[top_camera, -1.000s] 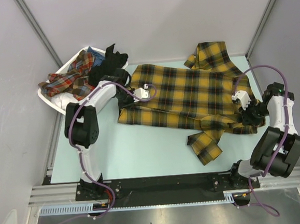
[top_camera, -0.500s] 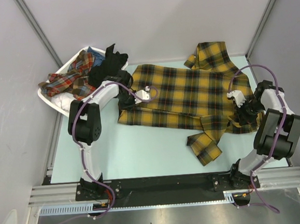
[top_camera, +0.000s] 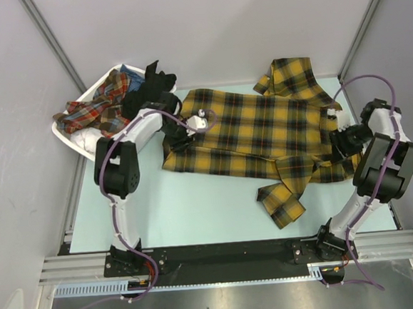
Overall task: Fold and stack the long sleeve shirts
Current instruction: Fold the shirt
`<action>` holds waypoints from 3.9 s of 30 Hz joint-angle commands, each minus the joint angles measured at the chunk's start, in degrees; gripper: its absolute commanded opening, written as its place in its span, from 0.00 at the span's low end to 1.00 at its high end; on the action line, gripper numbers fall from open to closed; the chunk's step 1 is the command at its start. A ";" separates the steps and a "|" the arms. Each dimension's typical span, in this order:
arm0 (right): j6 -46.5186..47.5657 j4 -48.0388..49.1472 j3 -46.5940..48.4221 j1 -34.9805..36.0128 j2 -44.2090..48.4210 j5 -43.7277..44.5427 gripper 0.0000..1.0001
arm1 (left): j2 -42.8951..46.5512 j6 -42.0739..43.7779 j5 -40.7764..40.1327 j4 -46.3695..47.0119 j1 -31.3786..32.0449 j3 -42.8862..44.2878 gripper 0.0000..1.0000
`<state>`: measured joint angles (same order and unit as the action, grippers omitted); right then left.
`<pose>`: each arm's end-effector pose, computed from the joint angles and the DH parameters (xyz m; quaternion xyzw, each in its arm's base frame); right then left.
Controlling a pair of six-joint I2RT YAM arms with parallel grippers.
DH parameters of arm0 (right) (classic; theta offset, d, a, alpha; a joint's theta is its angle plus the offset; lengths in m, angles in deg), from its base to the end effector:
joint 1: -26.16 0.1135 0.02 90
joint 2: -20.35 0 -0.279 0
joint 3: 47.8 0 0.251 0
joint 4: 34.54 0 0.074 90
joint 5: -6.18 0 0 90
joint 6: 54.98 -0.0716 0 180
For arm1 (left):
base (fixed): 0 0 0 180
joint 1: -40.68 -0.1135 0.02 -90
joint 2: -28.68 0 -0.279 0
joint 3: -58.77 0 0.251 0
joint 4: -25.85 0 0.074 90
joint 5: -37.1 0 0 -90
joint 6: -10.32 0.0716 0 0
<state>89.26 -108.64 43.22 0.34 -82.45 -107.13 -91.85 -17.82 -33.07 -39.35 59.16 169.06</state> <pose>0.3162 -0.1215 0.1949 -0.2473 0.9470 0.1319 0.1568 0.4137 -0.1639 0.1724 0.6470 0.7326 -0.1126 0.1791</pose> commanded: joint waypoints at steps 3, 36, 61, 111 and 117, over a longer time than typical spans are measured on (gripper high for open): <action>-4.05 -6.44 1.48 -6.69 4.27 -3.67 0.59 | 16.44 -7.46 18.21 -0.04 4.52 -0.82 0.75; -11.44 9.90 -12.67 -6.96 5.69 4.67 0.48 | 21.11 -5.99 -4.62 24.57 23.55 -30.68 0.64; 0.51 10.97 -20.93 -6.61 4.71 17.69 0.00 | 30.70 5.99 -12.72 19.65 11.05 -47.95 0.00; -2.73 -11.01 3.31 -6.79 17.99 -31.61 0.78 | 17.96 -55.26 3.83 42.57 40.07 -8.48 0.00; -5.81 -10.92 2.71 -4.50 20.53 -42.86 0.68 | 21.56 -81.77 -14.47 51.63 37.86 -13.93 0.00</action>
<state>86.20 -119.89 45.08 -6.16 -64.90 -139.21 -72.29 -73.47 -35.14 4.30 96.71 158.94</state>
